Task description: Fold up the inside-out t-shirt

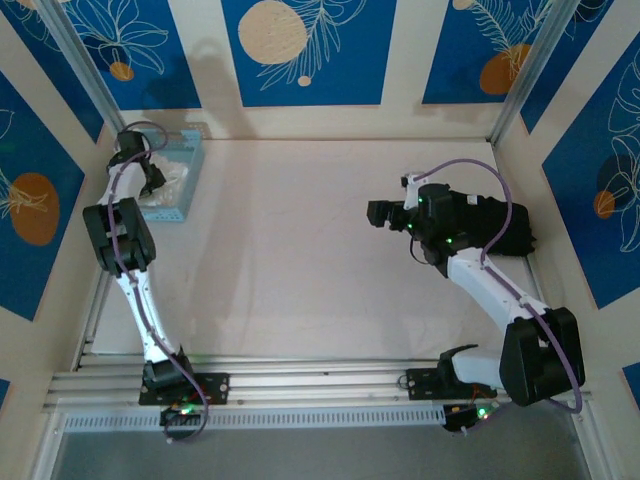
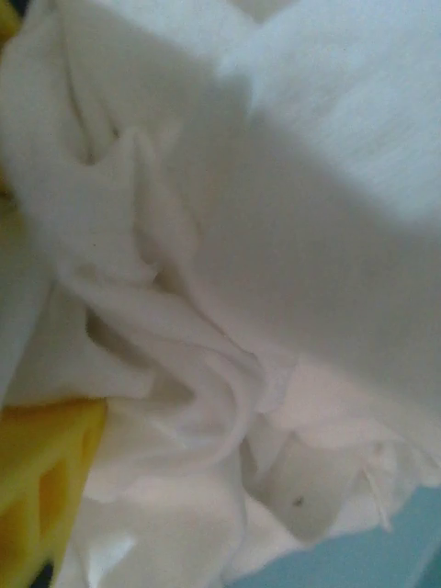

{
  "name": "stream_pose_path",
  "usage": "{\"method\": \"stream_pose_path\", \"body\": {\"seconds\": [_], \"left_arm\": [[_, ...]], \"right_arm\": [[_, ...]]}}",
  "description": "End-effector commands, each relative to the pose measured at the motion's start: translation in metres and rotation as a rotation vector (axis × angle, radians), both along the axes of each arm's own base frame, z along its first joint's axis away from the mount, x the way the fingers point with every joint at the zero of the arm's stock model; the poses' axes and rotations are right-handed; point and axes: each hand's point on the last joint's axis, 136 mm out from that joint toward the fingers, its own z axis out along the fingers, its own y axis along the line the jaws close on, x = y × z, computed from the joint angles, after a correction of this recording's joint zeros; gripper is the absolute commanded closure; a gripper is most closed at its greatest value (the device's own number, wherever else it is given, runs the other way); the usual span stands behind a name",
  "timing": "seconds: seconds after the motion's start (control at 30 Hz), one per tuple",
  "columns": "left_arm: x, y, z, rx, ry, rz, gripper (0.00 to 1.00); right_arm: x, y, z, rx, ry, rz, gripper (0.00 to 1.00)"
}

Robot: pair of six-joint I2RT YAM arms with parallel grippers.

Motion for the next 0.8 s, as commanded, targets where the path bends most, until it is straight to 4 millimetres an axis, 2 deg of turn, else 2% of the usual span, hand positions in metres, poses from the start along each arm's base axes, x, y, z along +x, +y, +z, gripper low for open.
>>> {"method": "stream_pose_path", "body": {"seconds": [0.0,0.03,0.13,0.2,0.27,0.37,0.43,0.47,0.53,0.6,0.7,0.77], "left_arm": [[0.01,-0.003,0.052,-0.027,-0.103,-0.025,0.95],[0.013,-0.004,0.085,-0.01,-0.174,-0.024,1.0],[0.004,-0.019,0.203,0.052,-0.409,-0.047,1.0],[-0.017,-0.039,0.29,0.112,-0.583,-0.085,1.0],[-0.051,-0.069,0.369,0.165,-0.745,-0.135,1.0],[-0.103,-0.114,0.455,0.233,-0.922,-0.208,1.0],[-0.132,-0.148,0.496,0.267,-0.999,-0.28,1.0],[-0.146,-0.168,0.514,0.263,-1.035,-0.327,1.0],[-0.164,-0.208,0.536,0.22,-1.09,-0.438,1.0],[-0.177,-0.249,0.548,0.184,-1.124,-0.539,1.0],[-0.185,-0.301,0.538,0.103,-1.111,-0.651,1.0],[-0.182,-0.339,0.512,0.051,-1.068,-0.709,1.0]], "right_arm": [[0.002,0.002,0.019,0.041,-0.026,0.005,0.03],[0.001,0.004,0.021,0.049,-0.024,0.011,0.03],[-0.003,0.004,0.03,0.055,-0.033,0.017,0.03],[-0.008,0.002,0.037,0.057,-0.045,0.013,0.02],[-0.013,-0.002,0.043,0.054,-0.056,0.001,0.03],[-0.017,-0.006,0.053,0.052,-0.075,-0.012,0.02],[-0.018,-0.009,0.059,0.045,-0.075,-0.014,0.02],[-0.019,-0.009,0.063,0.039,-0.074,-0.013,0.02],[-0.021,-0.012,0.07,0.029,-0.07,-0.018,0.02],[-0.023,-0.013,0.079,0.025,-0.071,-0.016,0.02],[-0.028,-0.015,0.09,0.021,-0.061,-0.012,0.02],[-0.033,-0.015,0.094,0.013,-0.044,-0.004,0.02]]}}
